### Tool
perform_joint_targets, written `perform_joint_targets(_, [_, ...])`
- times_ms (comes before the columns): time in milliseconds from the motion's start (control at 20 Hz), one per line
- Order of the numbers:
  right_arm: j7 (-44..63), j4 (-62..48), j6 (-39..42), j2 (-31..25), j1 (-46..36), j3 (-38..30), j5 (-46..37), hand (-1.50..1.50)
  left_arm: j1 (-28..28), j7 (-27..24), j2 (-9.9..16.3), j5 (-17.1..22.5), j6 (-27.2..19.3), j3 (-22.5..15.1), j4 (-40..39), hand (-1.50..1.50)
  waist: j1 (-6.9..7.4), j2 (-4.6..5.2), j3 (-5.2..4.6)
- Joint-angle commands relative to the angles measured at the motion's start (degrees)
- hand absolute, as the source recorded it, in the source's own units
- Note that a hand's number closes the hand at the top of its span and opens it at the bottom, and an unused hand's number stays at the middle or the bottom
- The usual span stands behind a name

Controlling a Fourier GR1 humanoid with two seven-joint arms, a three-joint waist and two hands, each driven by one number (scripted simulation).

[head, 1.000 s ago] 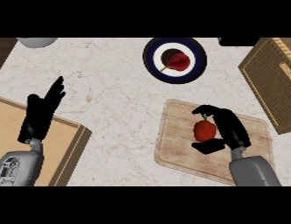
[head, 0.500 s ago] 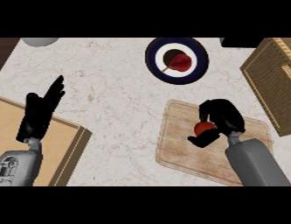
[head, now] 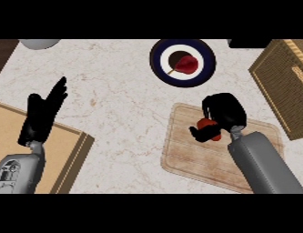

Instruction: Pick the bell pepper from the cutting board and place it in the basket

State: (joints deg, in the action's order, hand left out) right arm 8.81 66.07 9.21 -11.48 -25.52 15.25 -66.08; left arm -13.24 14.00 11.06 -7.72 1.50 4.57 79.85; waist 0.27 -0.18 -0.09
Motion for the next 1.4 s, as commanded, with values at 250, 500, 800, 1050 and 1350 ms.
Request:
perform_joint_targets(250, [2.19,15.95,5.3,5.91,-1.14,-10.28,14.72,1.5,-1.7,1.37,2.13,1.99,1.57,2.83,-1.45,0.0,-1.2,-0.12,0.08])
perform_joint_targets(500, [10.83,31.82,8.81,10.51,-2.53,-15.86,22.96,1.5,1.26,-1.36,-0.14,-0.49,-1.21,1.18,-1.39,0.0,-2.16,-0.49,0.03])
perform_joint_targets(800, [26.67,46.55,17.4,8.58,-11.46,-21.32,27.42,1.5,4.58,-3.38,-1.61,-1.13,-0.97,-0.65,0.28,0.0,-1.11,-0.28,0.03])
perform_joint_targets(1050, [35.82,39.99,22.29,2.25,-28.47,-31.79,34.69,1.5,2.77,-0.33,-1.56,-0.86,-0.68,-0.68,1.7,0.0,-0.26,-0.04,0.03])
perform_joint_targets(1350, [33.58,30.65,19.88,-5.96,-32.15,-34.74,34.4,1.5,1.76,-0.57,0.18,-0.25,1.38,0.25,1.13,0.0,0.1,0.21,0.07])
